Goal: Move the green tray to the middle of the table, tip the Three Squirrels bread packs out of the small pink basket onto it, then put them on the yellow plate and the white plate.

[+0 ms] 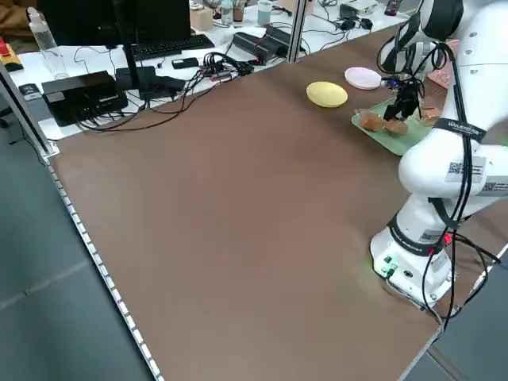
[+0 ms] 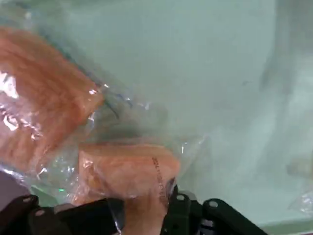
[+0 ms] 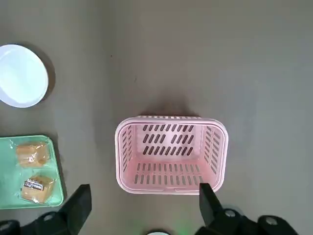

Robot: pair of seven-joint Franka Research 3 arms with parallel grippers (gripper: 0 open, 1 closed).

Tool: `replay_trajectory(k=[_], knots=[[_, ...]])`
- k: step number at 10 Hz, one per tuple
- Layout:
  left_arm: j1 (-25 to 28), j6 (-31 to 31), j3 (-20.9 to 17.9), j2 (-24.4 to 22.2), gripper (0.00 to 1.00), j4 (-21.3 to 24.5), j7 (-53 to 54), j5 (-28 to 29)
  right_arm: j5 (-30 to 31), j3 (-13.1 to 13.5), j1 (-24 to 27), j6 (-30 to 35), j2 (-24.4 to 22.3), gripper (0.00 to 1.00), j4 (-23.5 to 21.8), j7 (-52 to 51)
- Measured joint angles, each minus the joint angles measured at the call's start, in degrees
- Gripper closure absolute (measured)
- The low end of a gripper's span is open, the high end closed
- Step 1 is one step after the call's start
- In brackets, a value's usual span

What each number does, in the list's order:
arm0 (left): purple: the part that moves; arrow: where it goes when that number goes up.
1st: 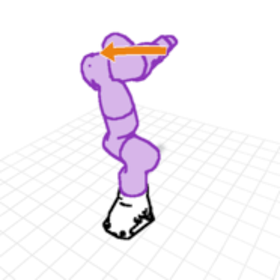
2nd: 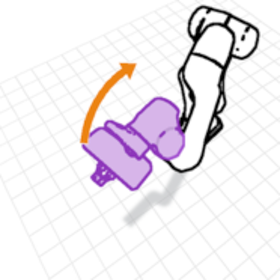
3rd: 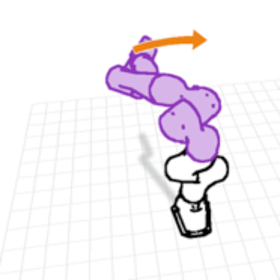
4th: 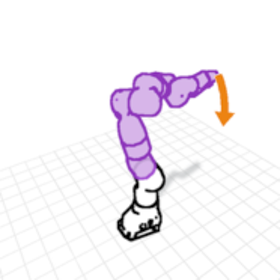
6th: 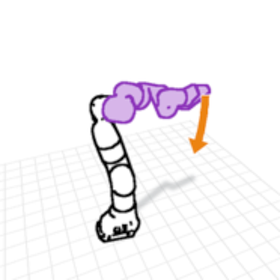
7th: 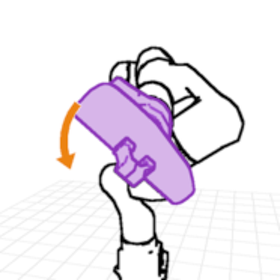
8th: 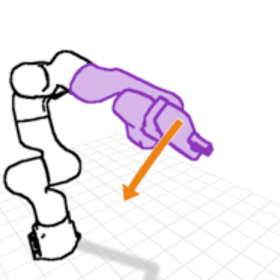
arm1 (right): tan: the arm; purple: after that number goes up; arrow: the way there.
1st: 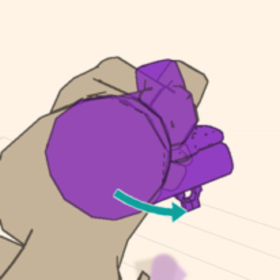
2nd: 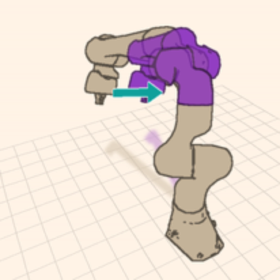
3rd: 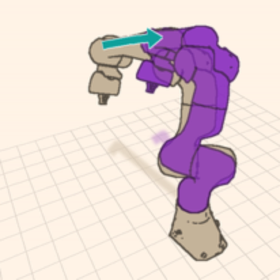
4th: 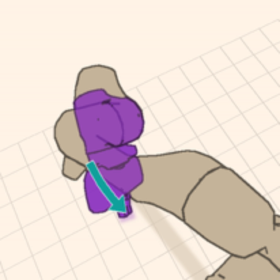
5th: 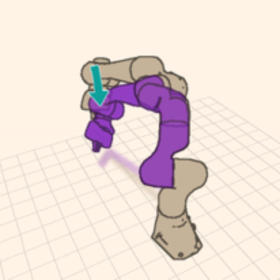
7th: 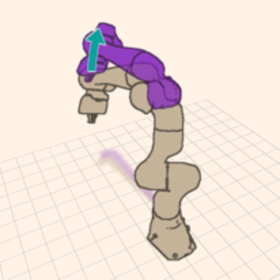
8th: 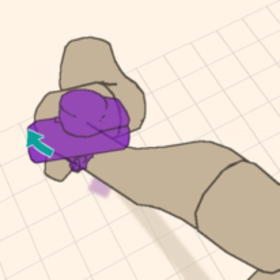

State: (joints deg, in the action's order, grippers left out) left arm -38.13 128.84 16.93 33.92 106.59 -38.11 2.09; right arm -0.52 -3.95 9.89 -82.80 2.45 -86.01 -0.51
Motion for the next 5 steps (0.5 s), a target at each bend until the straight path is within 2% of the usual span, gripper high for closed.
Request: replay_trajectory(k=[5], knots=[[1.7,-0.2,1.6,-1.8,0.62,3.7,-1.1,0.0,0.0,0.0,0.0,0.0,0.0,0.03,0.0,0.0]])
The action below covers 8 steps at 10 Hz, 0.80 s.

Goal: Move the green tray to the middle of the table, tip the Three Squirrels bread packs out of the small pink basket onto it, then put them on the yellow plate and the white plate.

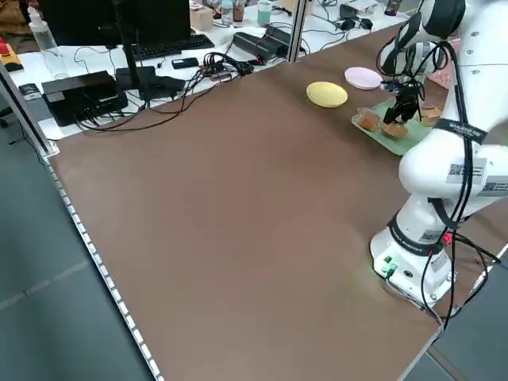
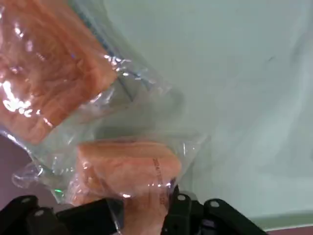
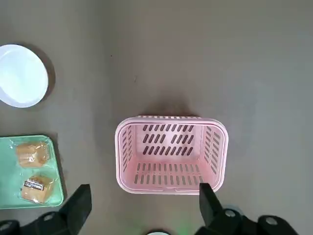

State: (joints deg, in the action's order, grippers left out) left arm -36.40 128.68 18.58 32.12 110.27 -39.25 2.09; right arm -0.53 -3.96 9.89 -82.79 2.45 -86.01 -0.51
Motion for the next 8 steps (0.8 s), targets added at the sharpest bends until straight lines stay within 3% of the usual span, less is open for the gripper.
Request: replay_trajectory(k=[3,4,6,7,8], knots=[[3.9,0.0,3.1,-0.5,0.57,2.1,-0.4,0.0,0.0,0.0,0.0,0.0,0.0,0.03,0.0,0.0],[4.2,0.0,3.3,-0.5,0.51,2.3,-0.4,0.0,0.0,0.0,0.0,0.0,0.0,0.03,0.0,0.0],[4.2,0.0,3.3,-0.5,0.37,2.7,-1.7,-0.1,0.0,0.0,0.0,0.0,0.0,0.03,0.0,0.0],[4.2,0.1,3.4,-0.5,0.21,2.6,-2.8,-0.1,0.0,0.0,0.0,0.0,0.0,0.03,0.0,0.0],[4.2,0.1,3.5,-0.5,0.11,2.2,-4.1,-0.2,0.0,0.0,0.0,0.0,0.0,0.03,0.0,0.0]])
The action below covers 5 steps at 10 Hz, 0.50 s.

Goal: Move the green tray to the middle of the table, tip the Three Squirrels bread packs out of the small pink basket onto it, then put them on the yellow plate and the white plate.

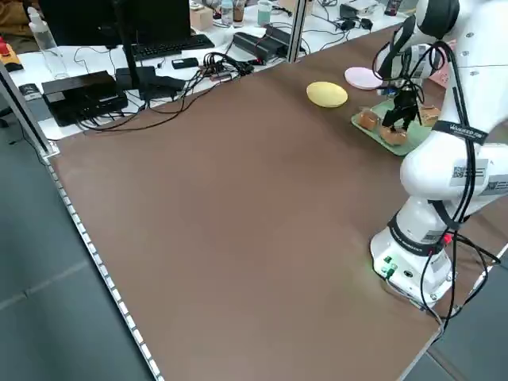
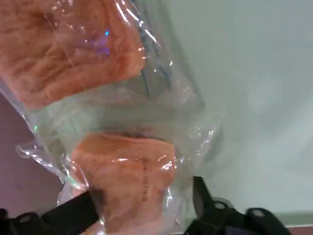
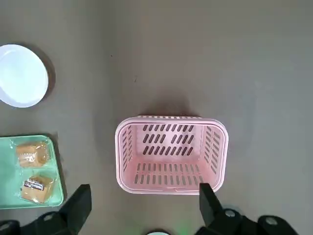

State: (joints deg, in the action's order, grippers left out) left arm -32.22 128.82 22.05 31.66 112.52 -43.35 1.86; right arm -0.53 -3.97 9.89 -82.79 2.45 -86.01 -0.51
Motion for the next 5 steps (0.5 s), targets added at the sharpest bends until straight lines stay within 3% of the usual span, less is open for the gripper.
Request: replay_trajectory(k=[5], knots=[[0.1,-2.8,0.1,-0.1,0.0,-4.3,-2.7,0.0,0.0,0.0,0.0,0.0,0.0,0.03,0.0,0.0]])
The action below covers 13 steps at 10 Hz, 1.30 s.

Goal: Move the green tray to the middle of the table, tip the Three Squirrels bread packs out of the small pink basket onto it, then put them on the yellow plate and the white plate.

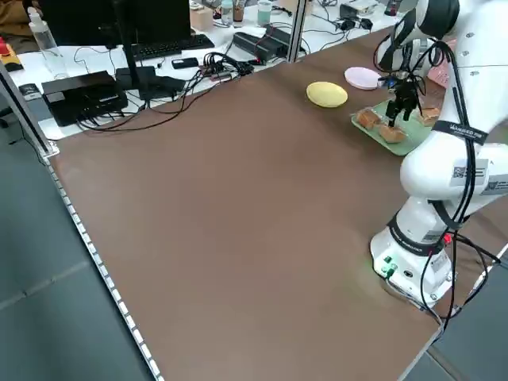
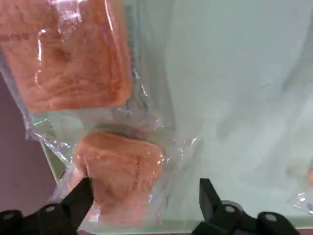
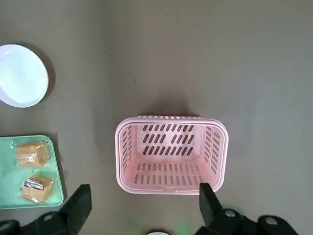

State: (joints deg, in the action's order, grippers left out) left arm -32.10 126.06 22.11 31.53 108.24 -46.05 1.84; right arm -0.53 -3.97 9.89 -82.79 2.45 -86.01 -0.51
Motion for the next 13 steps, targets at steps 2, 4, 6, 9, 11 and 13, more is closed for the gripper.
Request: replay_trajectory(k=[2,4,6,9,11,13], knots=[[0.5,-4.3,-0.1,-0.6,0.0,-2.2,0.0,0.0,0.0,0.0,0.0,0.0,0.0,0.03,0.0,0.0],[1.7,-9.4,-0.6,-1.7,0.0,-6.2,0.1,0.4,0.0,0.0,0.0,0.0,0.0,0.03,0.0,0.0],[5.8,-15.6,-0.8,-4.4,0.0,-13.0,2.3,3.5,0.0,0.0,0.0,0.0,0.0,0.03,0.0,0.0],[17.7,-16.8,-1.2,-7.4,0.0,-18.7,13.7,6.9,0.0,0.0,0.0,0.0,0.0,0.03,0.0,0.0],[26.0,-16.8,-1.4,-7.4,0.0,-20.9,23.5,7.7,-0.1,-0.2,-0.2,0.0,0.0,0.03,0.0,0.0],[31.3,-16.8,-1.3,-7.6,0.0,-23.3,29.9,7.7,-0.2,-0.5,-0.9,0.0,0.0,0.03,0.0,0.0]])
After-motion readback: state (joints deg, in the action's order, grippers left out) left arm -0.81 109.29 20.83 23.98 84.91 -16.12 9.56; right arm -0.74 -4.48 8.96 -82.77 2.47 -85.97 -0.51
